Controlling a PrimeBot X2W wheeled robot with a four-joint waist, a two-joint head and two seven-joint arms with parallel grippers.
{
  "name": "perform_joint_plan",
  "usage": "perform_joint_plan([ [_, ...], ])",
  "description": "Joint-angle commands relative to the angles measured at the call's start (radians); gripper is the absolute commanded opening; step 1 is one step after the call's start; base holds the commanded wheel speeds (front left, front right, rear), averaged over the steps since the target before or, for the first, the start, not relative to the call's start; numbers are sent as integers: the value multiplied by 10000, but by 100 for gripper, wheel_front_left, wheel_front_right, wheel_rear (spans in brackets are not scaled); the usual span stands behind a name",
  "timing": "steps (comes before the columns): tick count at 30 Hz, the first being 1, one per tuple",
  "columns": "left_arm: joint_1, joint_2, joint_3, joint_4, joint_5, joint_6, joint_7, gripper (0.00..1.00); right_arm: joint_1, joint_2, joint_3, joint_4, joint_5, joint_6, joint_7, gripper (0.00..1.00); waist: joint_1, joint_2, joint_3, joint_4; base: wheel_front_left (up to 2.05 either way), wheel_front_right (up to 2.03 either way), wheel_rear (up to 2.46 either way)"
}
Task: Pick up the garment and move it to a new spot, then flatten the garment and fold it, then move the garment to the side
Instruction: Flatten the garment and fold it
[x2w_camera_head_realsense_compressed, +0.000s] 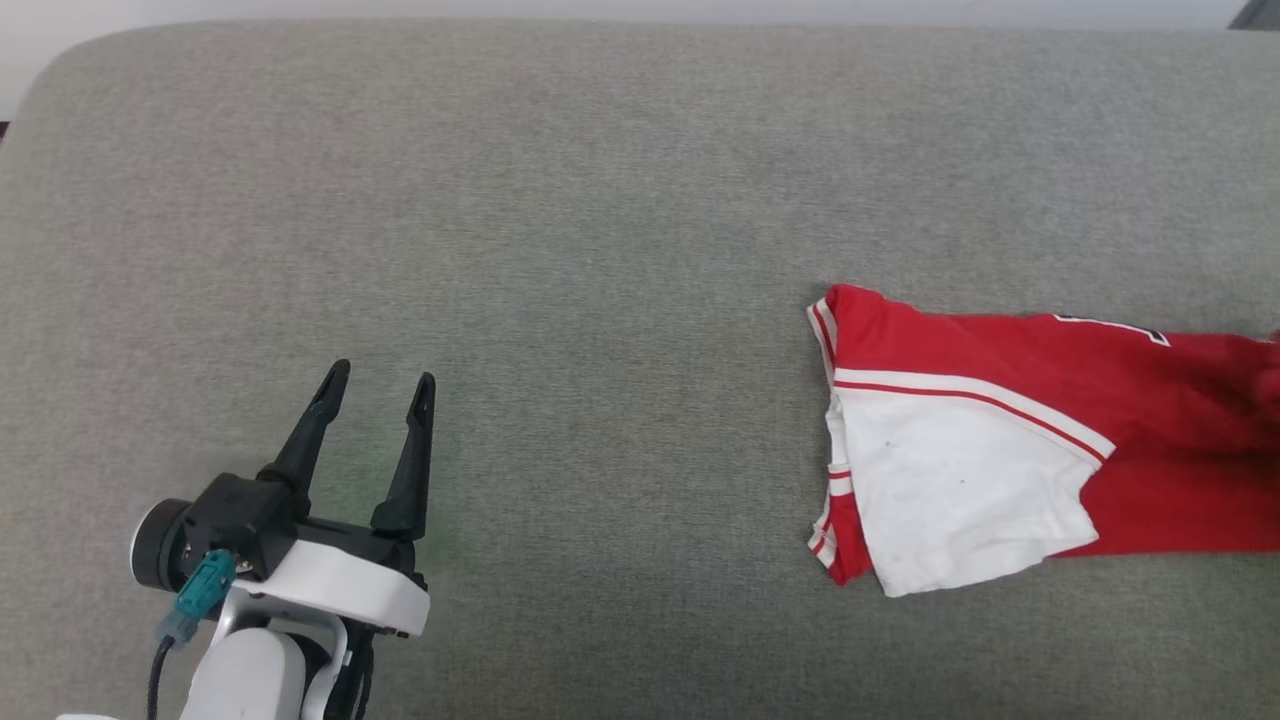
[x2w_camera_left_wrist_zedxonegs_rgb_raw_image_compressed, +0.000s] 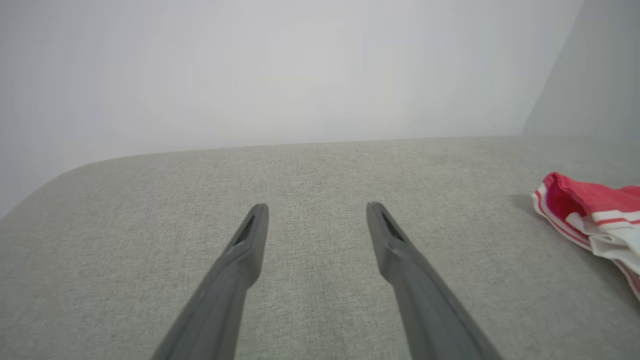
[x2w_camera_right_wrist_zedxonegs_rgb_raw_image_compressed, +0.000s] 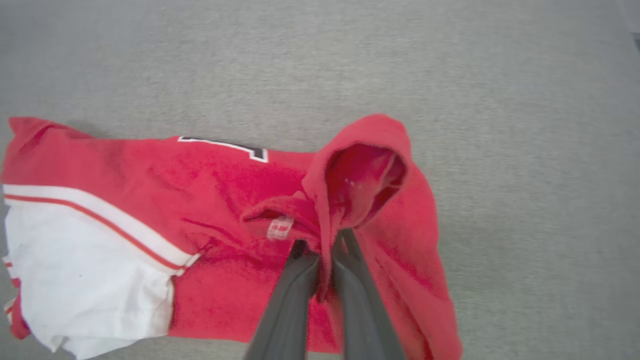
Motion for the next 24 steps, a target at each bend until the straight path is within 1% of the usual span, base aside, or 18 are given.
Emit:
perform_joint_plan([
  [1,118,55,-1,22,-22,5,-50,100,46,98,199,-190,46,-1,31,0,0,-1,-53,92,0,0,0],
  [7,129,-79,16,-144,-29,5,-48,100,-207,431,1924,-1401,-100,-1,277,0,0,-1,-202,460,0,0,0],
  [12,235,-154,-67,-161,-77,5,-48,100,-744,681,3240,-1738,-178,-1,457,0,0,-1,-282,797,0,0,0],
  [16,299,-173,-67,-137,-105,6,-48,100,-1314,884,4167,-1407,-312,-1,404,0,0,-1,-287,963,0,0,0],
  [19,252,-207,-76,-76,-177,5,-48,100,-1670,1048,4777,-885,-291,-1,276,0,0,-1,-260,1084,0,0,0],
  [24,78,-227,-230,158,-329,6,-48,100,-1987,1213,5372,245,-130,-1,-62,0,0,-1,-278,1232,0,0,0],
])
